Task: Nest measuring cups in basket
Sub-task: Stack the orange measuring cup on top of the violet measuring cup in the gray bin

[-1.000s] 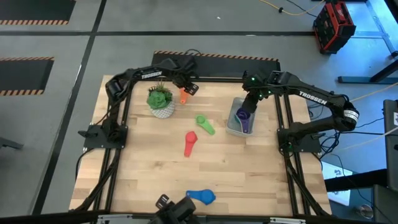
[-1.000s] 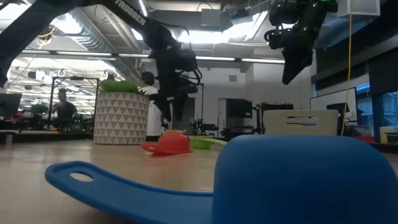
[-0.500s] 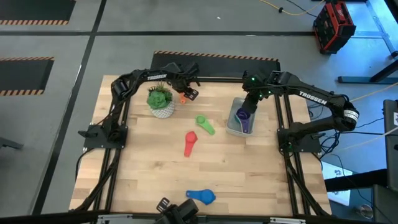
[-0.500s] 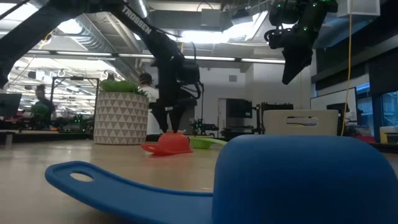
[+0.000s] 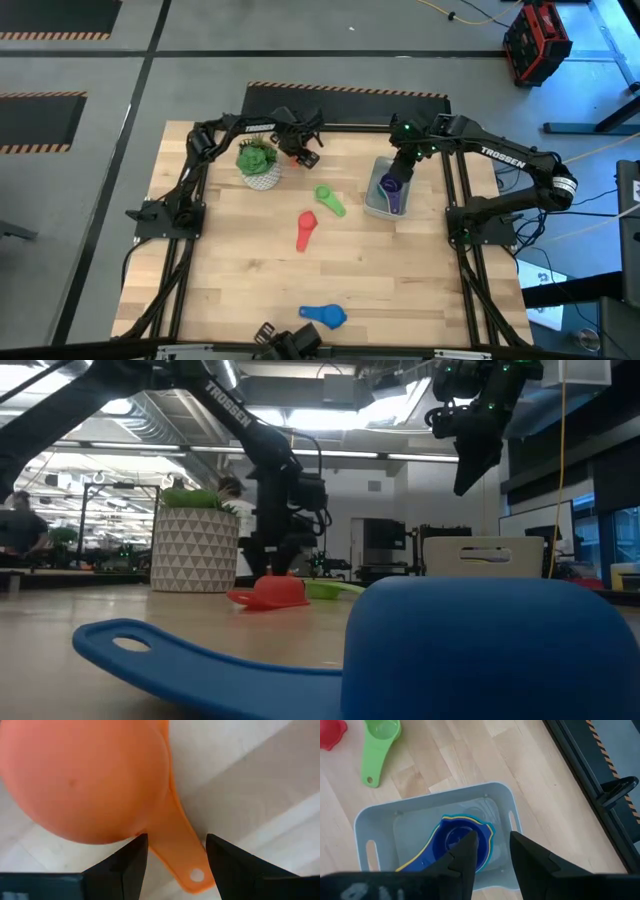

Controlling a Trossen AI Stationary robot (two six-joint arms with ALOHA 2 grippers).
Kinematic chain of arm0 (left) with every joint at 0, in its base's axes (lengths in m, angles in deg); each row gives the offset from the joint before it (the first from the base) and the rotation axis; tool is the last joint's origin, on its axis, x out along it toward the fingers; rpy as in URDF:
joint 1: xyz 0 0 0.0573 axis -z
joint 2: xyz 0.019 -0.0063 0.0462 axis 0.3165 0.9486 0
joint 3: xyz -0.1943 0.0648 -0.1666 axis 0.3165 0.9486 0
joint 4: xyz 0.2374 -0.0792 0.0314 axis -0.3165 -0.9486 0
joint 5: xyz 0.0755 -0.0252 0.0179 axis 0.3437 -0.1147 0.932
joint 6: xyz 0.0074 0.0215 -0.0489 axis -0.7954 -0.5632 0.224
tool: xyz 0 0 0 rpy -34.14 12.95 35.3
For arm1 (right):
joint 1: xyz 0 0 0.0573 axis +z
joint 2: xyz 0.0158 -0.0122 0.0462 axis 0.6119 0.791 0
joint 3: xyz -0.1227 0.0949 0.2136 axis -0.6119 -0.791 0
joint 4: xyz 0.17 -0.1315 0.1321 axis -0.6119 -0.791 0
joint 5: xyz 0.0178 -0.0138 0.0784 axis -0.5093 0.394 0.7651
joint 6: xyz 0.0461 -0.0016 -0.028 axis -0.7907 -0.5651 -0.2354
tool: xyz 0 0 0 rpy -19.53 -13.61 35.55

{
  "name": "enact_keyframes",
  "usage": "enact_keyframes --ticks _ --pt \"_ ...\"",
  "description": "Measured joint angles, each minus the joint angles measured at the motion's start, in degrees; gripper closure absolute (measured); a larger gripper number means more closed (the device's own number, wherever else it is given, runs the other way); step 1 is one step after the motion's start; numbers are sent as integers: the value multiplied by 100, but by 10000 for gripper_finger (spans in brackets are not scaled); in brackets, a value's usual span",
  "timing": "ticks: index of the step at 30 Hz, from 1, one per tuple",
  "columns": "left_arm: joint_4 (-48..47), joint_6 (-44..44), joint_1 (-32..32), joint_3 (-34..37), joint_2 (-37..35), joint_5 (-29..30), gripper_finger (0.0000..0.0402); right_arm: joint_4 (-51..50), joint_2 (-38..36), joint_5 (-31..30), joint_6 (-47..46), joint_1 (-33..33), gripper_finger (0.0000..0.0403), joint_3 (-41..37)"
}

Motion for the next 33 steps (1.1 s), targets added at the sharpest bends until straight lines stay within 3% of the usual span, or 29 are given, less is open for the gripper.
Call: enact_keyframes --ticks 7,33 --pt "-50 0 209 -1 0 -263 207 -2 0 0 137 -2 283 0" --pt "-654 131 1715 -2 -3 -281 207 -57 0 2 140 0 283 0"
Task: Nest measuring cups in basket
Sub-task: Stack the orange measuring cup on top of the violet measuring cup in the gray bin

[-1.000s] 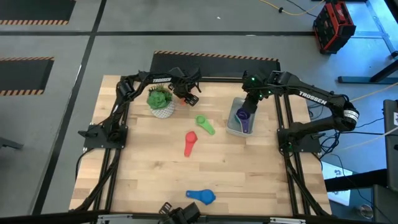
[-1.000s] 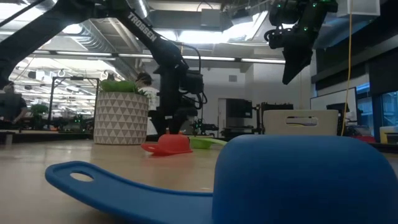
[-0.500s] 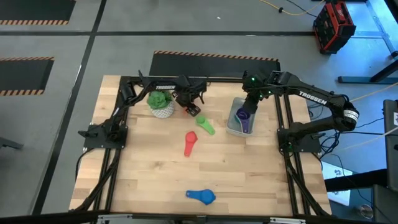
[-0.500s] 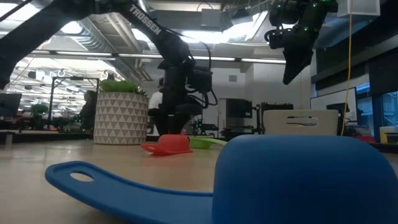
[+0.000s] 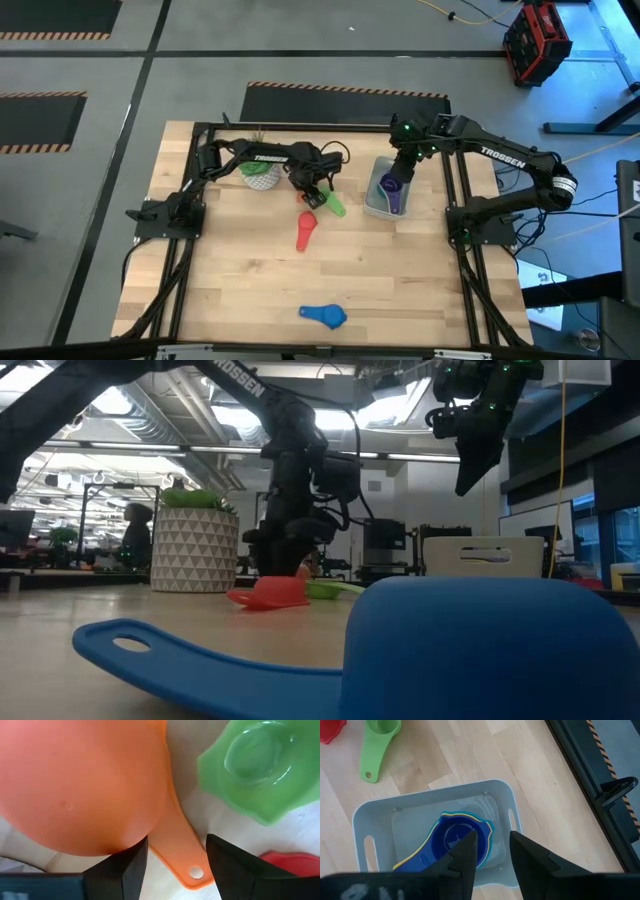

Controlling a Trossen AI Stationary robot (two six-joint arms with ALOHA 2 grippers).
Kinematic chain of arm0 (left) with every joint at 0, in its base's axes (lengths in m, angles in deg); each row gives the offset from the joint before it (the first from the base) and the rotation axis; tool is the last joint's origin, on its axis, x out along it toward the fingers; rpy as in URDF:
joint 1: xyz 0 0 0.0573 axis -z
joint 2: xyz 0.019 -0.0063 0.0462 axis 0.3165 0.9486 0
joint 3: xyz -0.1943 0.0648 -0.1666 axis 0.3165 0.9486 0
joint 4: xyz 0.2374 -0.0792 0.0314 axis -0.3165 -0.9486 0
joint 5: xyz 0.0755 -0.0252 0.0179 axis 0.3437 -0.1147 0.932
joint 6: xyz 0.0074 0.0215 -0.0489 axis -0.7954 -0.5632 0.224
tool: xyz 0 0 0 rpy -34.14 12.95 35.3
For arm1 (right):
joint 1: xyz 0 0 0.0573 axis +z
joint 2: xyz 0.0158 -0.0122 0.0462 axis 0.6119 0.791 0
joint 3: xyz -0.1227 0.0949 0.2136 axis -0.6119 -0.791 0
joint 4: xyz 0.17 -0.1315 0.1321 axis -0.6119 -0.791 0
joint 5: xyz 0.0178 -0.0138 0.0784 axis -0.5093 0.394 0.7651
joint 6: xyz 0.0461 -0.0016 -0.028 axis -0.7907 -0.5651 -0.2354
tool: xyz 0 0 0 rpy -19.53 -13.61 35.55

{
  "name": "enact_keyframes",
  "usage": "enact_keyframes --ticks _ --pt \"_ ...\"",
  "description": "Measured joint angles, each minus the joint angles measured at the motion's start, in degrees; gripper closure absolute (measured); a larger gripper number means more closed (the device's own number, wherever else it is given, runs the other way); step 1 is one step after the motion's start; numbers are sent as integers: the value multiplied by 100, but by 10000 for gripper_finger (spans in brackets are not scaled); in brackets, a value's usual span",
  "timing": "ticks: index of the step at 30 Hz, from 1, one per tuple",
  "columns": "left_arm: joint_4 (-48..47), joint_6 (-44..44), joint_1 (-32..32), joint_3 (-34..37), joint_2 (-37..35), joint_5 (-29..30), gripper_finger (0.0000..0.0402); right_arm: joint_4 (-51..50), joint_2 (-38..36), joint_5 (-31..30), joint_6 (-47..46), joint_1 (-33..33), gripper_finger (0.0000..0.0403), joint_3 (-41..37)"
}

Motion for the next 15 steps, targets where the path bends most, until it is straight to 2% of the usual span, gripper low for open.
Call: enact_keyframes --ticks 15 --pt "-308 514 37 2 -234 -3 207 2 0 0 0 -1 283 0"
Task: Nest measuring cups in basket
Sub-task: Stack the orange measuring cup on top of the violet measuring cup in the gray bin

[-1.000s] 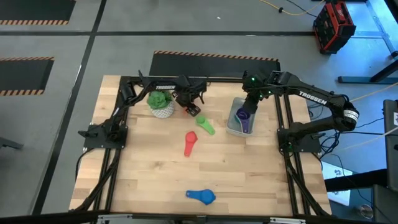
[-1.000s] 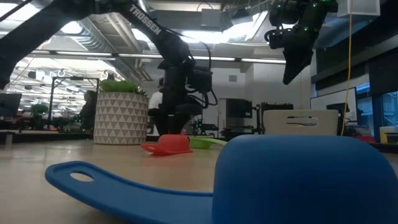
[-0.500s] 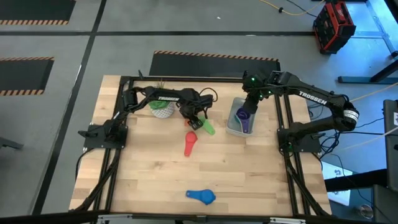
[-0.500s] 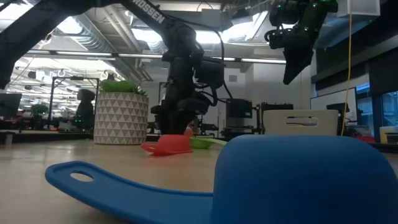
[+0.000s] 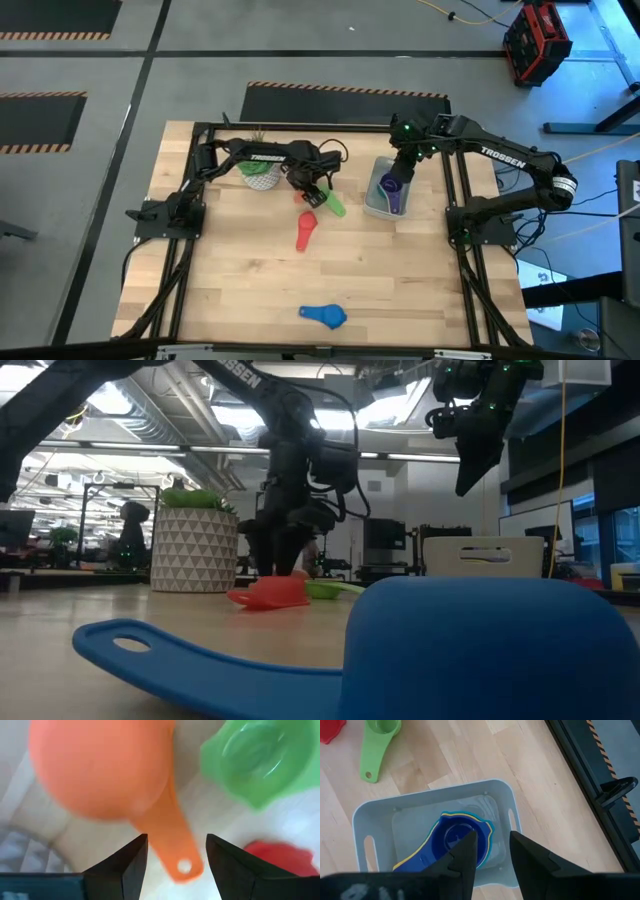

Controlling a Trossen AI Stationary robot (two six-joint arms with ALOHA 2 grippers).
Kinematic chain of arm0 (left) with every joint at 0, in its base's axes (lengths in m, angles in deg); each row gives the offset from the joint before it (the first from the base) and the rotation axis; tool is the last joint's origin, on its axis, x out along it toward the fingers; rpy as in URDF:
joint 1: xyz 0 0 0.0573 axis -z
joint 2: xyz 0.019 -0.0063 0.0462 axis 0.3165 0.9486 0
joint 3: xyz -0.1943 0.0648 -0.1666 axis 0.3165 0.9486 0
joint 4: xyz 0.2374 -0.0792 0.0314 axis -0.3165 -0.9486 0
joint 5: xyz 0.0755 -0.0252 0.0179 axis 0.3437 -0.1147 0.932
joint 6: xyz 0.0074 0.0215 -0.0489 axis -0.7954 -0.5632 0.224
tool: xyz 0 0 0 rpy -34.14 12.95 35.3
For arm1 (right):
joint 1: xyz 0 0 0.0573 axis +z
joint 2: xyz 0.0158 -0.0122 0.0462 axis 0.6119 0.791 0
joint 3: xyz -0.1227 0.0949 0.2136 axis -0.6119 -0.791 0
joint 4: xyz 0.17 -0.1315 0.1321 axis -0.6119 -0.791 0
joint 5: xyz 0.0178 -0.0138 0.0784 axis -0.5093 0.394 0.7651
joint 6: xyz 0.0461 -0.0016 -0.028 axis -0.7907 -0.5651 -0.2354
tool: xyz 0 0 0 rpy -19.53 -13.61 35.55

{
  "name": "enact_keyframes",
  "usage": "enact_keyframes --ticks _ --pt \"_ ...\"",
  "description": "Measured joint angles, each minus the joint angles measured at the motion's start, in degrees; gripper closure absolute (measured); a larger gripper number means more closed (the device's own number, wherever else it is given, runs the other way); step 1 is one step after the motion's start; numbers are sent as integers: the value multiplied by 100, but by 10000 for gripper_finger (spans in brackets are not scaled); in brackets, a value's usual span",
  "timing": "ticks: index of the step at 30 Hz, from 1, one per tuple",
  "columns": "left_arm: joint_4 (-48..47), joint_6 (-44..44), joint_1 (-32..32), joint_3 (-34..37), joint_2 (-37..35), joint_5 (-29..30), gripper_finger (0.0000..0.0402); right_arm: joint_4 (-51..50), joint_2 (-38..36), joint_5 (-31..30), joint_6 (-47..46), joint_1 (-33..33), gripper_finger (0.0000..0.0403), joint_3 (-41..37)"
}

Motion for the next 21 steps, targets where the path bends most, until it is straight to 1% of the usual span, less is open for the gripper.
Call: enact_keyframes --ticks 2,15,21 --pt "-118 70 0 2 -19 9 207 0 0 0 0 1 283 0" --pt "-130 260 182 4 -19 30 207 0 0 0 0 0 283 2" --pt "-54 452 234 336 -19 39 207 0 0 0 0 -1 283 2"
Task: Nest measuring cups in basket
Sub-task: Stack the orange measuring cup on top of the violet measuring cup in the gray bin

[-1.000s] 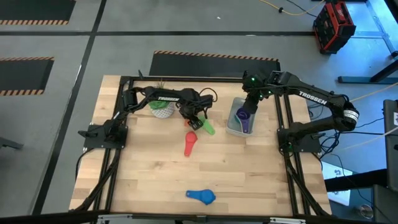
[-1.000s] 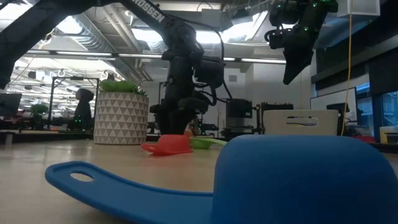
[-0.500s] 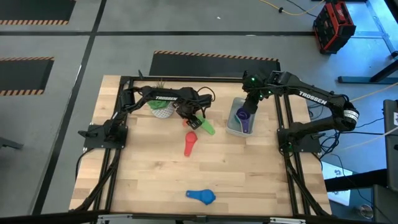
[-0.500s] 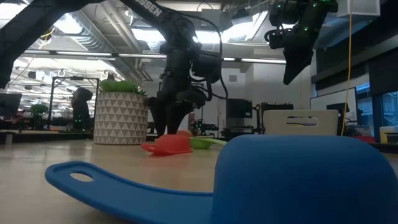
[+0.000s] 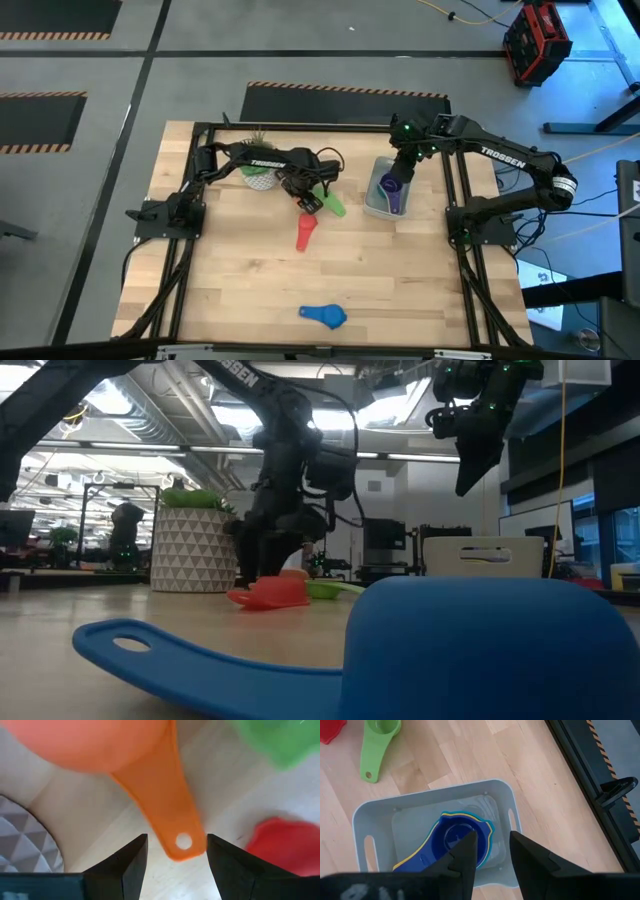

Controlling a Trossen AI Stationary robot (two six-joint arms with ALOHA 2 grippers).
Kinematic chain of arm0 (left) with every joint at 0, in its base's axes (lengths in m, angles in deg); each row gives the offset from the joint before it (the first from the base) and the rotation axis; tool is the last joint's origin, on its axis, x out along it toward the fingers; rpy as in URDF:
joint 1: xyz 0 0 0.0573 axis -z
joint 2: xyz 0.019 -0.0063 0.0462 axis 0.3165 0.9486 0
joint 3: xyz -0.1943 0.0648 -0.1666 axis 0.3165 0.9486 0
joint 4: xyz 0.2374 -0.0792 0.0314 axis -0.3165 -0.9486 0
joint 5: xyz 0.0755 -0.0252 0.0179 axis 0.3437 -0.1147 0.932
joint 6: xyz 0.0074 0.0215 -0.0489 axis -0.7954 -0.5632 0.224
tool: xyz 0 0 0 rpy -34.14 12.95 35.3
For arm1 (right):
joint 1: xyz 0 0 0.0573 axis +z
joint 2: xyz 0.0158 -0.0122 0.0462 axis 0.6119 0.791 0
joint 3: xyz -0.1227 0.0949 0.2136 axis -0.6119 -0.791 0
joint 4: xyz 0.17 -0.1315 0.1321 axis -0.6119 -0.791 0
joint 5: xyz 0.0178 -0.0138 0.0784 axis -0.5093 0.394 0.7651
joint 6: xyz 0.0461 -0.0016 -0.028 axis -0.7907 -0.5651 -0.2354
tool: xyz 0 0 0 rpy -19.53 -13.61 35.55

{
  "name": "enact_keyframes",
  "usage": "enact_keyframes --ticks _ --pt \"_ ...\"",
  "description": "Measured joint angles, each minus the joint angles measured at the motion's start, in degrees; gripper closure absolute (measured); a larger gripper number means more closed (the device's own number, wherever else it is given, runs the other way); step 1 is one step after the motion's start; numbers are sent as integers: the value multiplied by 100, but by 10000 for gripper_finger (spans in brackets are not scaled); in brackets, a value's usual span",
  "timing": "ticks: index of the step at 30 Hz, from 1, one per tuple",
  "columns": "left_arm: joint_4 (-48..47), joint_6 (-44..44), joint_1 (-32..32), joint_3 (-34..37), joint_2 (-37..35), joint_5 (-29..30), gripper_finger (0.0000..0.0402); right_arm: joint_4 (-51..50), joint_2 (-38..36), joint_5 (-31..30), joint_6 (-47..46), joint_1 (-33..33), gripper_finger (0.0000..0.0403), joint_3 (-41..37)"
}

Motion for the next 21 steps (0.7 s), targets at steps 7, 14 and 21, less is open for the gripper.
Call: enact_keyframes --ticks 7,14,21 --pt "287 61 -6 215 -15 0 207 0 0 0 0 2 283 0" --pt "306 56 -32 219 -15 -7 207 0 0 0 0 1 283 0" --pt "330 54 -31 219 -15 -18 227 0 0 0 0 1 283 0"
